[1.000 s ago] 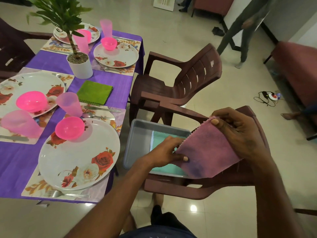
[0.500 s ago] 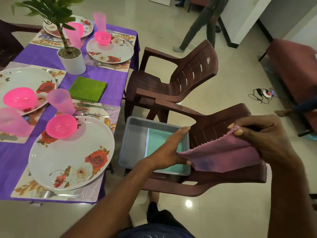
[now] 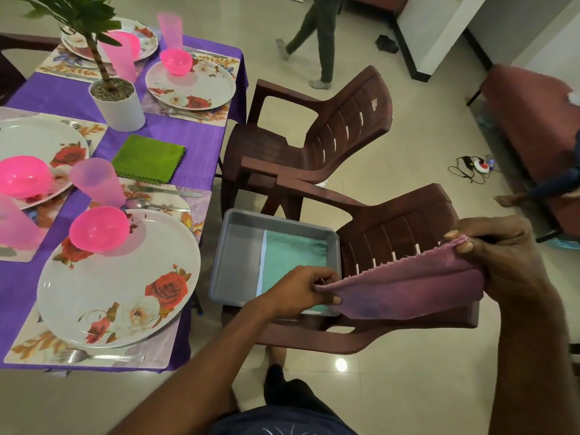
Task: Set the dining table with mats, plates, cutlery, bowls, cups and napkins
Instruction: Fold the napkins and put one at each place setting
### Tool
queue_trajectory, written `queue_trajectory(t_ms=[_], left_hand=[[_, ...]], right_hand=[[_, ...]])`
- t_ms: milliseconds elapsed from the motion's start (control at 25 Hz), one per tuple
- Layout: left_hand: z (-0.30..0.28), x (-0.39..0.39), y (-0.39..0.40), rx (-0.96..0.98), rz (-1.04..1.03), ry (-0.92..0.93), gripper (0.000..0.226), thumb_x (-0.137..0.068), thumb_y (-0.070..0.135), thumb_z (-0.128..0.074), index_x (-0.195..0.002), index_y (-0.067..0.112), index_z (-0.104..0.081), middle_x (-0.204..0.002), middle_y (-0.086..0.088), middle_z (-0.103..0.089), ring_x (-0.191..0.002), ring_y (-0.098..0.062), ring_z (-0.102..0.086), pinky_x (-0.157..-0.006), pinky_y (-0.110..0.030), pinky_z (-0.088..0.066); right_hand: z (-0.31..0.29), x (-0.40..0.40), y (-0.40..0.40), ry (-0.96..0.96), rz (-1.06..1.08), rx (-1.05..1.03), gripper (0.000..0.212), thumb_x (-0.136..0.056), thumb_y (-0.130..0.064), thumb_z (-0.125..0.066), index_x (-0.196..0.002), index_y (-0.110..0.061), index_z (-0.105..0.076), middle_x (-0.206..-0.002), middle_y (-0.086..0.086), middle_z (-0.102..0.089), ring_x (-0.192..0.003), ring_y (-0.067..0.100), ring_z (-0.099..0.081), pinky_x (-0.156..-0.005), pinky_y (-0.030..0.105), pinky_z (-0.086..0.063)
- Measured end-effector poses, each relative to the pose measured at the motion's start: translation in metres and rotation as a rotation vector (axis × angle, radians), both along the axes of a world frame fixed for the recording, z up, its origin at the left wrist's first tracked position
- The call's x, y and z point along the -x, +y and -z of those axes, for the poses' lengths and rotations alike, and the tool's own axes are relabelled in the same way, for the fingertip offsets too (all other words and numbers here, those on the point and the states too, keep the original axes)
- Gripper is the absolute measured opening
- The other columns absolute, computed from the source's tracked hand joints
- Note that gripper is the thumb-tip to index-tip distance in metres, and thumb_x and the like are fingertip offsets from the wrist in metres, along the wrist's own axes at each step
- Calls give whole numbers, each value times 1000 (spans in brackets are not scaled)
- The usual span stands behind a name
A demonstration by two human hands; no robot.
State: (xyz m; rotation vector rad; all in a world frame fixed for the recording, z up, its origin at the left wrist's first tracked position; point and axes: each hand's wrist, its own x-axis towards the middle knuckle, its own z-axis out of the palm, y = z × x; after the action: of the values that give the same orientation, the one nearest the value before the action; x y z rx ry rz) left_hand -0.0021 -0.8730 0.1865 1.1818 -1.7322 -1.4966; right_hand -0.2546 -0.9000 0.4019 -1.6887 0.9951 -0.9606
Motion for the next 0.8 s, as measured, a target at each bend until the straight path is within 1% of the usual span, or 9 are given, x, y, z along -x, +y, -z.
queue_trajectory(t_ms=[120,200,280,360,400,480,600,720,800], left_hand=[[5,-8,2,-80,-80,91,17,-92,28,-74,-107,23,-68,-100,7,-71,-96,-15,-69,-89,-38,-60],[9,-15,4,-153,-189,186,20,-93,30,-72,-109,21,-66,-101,6,-71,-97,-15,-69,-87,-31,-60],[13,-23,5,-218,-317,342,29,-93,35,-72,-115,18,-64,-107,1,-72,-102,-21,-71,-88,-36,-60],[15,-28,4,-270,-422,489,40,-94,40,-69,-127,18,-61,-119,-6,-71,-109,-28,-70,-91,-45,-60],[14,-29,3,-285,-478,527,43,-94,42,-67,-130,19,-60,-123,-7,-70,-111,-29,-70,-90,-46,-60],[9,-30,-1,-284,-597,536,43,-94,44,-61,-131,21,-62,-123,-4,-70,-113,-26,-69,-89,-44,-60],[2,-34,-8,-251,-708,487,39,-92,47,-57,-123,26,-66,-115,2,-72,-109,-22,-70,-88,-42,-61],[-5,-43,-13,-148,-713,386,39,-92,50,-55,-122,26,-65,-114,4,-70,-108,-18,-69,-89,-40,-61],[-12,-51,-14,-118,-690,365,33,-94,42,-59,-121,23,-67,-112,5,-72,-107,-15,-70,-88,-35,-61]], right_hand=[[8,2,-2,-45,199,30,27,-75,-55,-80,-91,-33,-80,-85,-13,-76,-80,6,-70,-69,17,-57],[19,-1,-10,-91,398,37,22,-85,-38,-75,-101,-23,-76,-87,-12,-76,-83,5,-69,-75,18,-57],[32,0,-19,-82,607,36,25,-89,-29,-74,-109,-15,-73,-88,-11,-75,-84,5,-69,-80,19,-58],[46,3,-26,-38,745,19,19,-89,-33,-76,-105,-23,-74,-87,-10,-75,-84,5,-69,-85,25,-59],[53,4,-28,-9,791,6,15,-89,-35,-76,-101,-26,-74,-88,-9,-75,-85,6,-69,-88,30,-59],[67,4,-29,40,866,-26,13,-89,-37,-75,-99,-29,-74,-95,-5,-75,-90,9,-70,-95,37,-58],[85,2,-27,101,872,-88,23,-93,-37,-71,-111,-23,-73,-107,-6,-74,-102,9,-67,-100,37,-54],[98,0,-25,116,840,-116,25,-92,-36,-72,-114,-23,-72,-113,-2,-73,-108,16,-68,-100,40,-54],[101,-1,-25,123,815,-127,24,-93,-36,-71,-113,-23,-72,-111,-3,-74,-107,17,-69,-99,40,-54]])
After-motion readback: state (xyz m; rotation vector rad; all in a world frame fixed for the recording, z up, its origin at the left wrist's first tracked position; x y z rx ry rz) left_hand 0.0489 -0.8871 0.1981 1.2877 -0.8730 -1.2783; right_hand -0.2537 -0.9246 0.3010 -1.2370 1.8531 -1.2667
